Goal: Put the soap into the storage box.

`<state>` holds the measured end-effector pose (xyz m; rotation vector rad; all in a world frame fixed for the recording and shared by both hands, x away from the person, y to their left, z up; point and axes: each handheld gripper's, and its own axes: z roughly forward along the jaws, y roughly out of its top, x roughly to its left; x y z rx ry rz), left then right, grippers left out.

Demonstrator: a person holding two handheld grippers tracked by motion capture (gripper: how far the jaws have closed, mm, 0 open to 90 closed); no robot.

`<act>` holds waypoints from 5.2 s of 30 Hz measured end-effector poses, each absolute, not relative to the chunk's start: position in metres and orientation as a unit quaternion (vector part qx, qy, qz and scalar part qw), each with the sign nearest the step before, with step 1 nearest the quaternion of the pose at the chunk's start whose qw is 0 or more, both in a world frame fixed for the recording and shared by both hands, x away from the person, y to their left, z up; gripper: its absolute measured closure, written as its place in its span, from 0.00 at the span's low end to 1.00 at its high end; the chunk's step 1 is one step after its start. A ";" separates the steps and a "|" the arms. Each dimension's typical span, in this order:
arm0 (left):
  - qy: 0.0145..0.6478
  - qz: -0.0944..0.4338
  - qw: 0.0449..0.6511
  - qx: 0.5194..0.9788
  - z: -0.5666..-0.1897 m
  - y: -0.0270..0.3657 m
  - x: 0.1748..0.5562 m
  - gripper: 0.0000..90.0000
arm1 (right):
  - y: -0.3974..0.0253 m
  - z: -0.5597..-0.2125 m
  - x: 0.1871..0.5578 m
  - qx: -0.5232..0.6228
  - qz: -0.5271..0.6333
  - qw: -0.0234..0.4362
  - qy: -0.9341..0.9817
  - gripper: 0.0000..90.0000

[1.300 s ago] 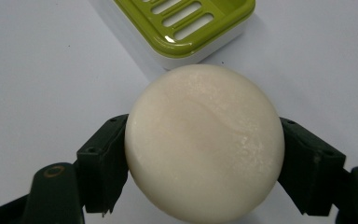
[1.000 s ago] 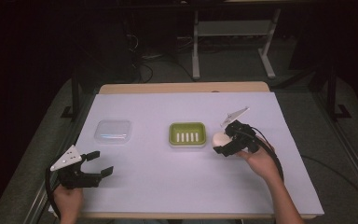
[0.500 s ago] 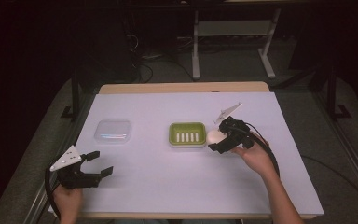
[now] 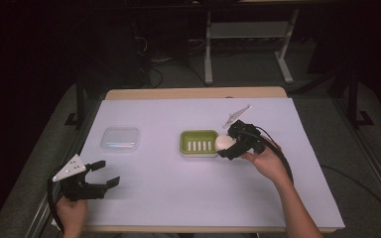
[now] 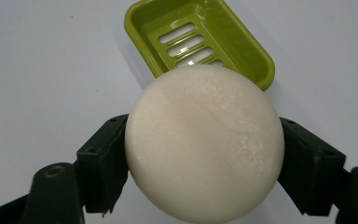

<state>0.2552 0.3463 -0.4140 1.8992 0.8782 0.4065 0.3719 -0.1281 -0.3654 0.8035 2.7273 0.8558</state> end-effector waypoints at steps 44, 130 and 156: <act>0.358 0.165 0.487 0.779 -0.413 0.345 0.255 0.16 | -0.076 -0.360 0.400 0.237 0.295 0.081 0.922 0.27; 0.354 0.165 0.487 0.781 -0.414 0.344 0.255 0.16 | -0.045 -0.408 0.434 0.281 0.251 0.065 0.924 0.27; 0.351 0.165 0.486 0.783 -0.413 0.343 0.255 0.16 | -0.048 -0.406 0.434 0.295 0.265 0.063 0.916 0.26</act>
